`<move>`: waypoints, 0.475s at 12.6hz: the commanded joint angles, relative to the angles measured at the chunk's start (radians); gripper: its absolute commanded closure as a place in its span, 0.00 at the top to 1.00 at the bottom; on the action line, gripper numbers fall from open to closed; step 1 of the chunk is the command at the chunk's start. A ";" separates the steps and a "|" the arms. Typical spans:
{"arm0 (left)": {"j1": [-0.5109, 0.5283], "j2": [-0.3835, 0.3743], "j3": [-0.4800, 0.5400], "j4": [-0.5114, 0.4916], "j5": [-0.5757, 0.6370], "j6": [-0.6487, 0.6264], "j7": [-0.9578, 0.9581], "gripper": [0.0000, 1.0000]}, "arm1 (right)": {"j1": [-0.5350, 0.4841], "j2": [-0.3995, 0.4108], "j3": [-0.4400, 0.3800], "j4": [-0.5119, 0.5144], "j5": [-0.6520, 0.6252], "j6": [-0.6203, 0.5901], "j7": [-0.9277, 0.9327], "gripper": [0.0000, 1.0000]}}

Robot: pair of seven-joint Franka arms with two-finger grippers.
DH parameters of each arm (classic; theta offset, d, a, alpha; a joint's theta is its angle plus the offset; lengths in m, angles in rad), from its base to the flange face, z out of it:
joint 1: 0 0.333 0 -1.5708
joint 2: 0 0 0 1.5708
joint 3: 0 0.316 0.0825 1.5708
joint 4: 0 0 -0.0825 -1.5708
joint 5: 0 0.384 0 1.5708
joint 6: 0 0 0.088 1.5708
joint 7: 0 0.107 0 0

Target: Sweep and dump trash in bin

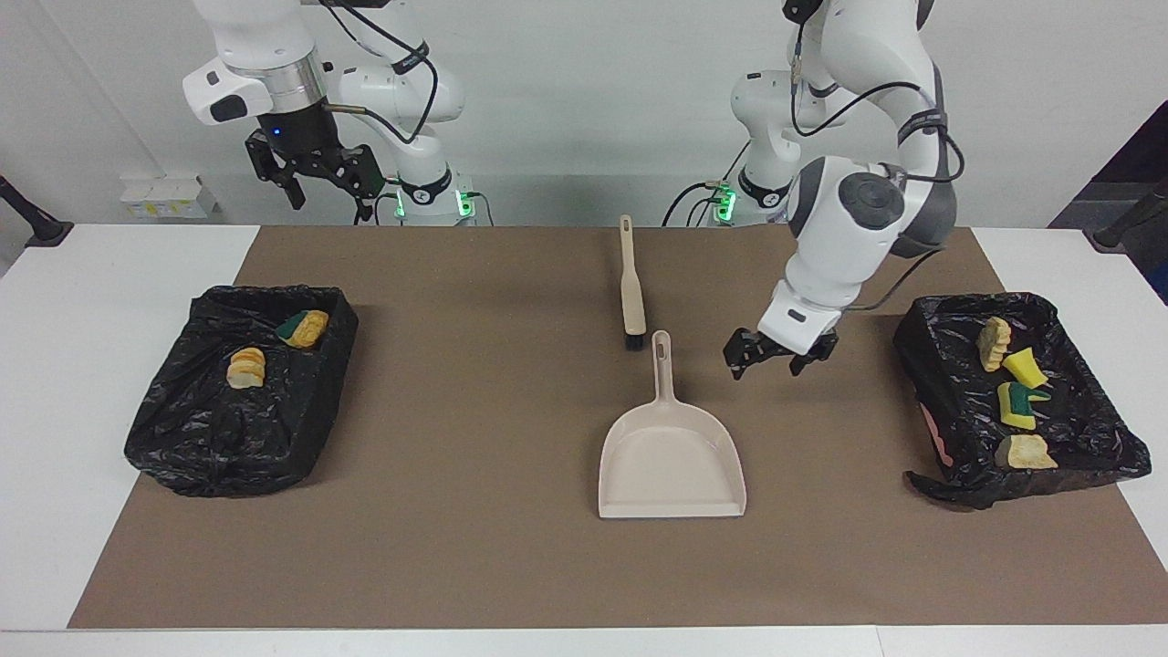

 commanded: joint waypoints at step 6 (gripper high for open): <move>0.232 -0.112 -0.001 0.085 -0.003 -0.269 0.349 1.00 | -0.035 0.006 0.010 0.018 0.006 -0.013 -0.023 1.00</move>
